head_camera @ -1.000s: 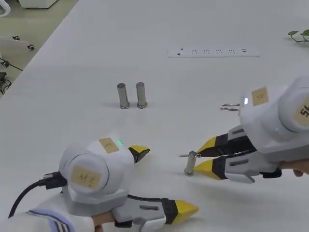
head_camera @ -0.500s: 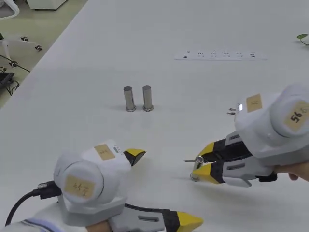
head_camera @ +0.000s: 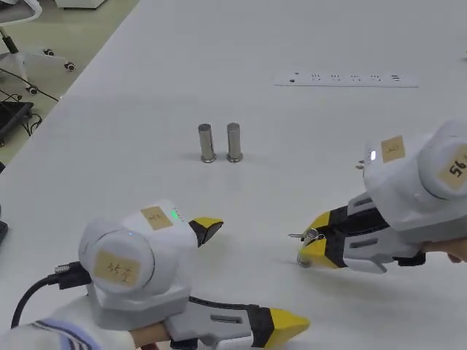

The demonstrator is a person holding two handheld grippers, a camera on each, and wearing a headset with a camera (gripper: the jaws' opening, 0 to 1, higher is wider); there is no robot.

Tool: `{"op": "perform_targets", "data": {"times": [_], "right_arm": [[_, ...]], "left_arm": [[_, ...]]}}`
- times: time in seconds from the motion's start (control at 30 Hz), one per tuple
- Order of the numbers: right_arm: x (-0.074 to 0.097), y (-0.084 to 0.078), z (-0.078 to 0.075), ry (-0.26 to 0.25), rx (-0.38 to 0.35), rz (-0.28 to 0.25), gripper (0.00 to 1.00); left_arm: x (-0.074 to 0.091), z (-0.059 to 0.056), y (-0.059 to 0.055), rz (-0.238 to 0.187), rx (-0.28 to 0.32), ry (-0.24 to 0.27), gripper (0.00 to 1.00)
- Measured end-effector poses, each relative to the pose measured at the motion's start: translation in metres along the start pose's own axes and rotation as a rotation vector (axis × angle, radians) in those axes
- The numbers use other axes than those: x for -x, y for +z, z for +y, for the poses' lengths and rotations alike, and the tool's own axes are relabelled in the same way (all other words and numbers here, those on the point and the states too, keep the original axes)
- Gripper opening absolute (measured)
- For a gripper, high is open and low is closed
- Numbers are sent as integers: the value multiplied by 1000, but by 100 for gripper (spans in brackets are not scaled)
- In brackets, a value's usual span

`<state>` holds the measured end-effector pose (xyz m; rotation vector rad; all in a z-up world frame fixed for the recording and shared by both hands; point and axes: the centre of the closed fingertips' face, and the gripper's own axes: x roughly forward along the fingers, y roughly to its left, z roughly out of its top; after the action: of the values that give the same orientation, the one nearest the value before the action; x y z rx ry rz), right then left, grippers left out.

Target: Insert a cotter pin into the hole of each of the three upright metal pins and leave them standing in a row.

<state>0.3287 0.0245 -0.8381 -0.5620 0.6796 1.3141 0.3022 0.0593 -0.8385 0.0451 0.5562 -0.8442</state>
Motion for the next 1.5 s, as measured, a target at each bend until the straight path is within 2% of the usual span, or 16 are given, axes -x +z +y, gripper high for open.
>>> {"op": "perform_targets", "data": {"times": [0.13,0.23,0.4,0.57,0.8,0.87,1.1,1.33,1.4,1.5], "right_arm": [[-2,5,-9,-12,19,4,10],[-5,13,-17,-19,4,-20,10],[-11,22,-28,-30,3,-22,10],[-15,26,-34,-31,-6,-26,10],[-19,21,-34,-21,-37,-16,10],[-19,22,-35,-20,-50,-28,10],[-19,23,-34,-16,-41,-30,11],[-19,24,-33,-21,-53,-30,12],[-19,24,-34,-28,-52,-32,15],[-14,26,-33,-32,-79,-57,17]], "left_arm": [[3,1,-1,-2,5,4,99],[5,3,-1,-6,10,9,98],[6,6,-8,12,17,15,98],[8,7,-5,5,26,17,98],[9,7,1,-12,33,18,98],[9,7,1,-13,34,18,98],[12,7,7,-30,42,11,97],[14,12,9,-36,47,22,97],[16,16,8,-35,53,29,97],[20,22,9,-35,54,43,97]]}}
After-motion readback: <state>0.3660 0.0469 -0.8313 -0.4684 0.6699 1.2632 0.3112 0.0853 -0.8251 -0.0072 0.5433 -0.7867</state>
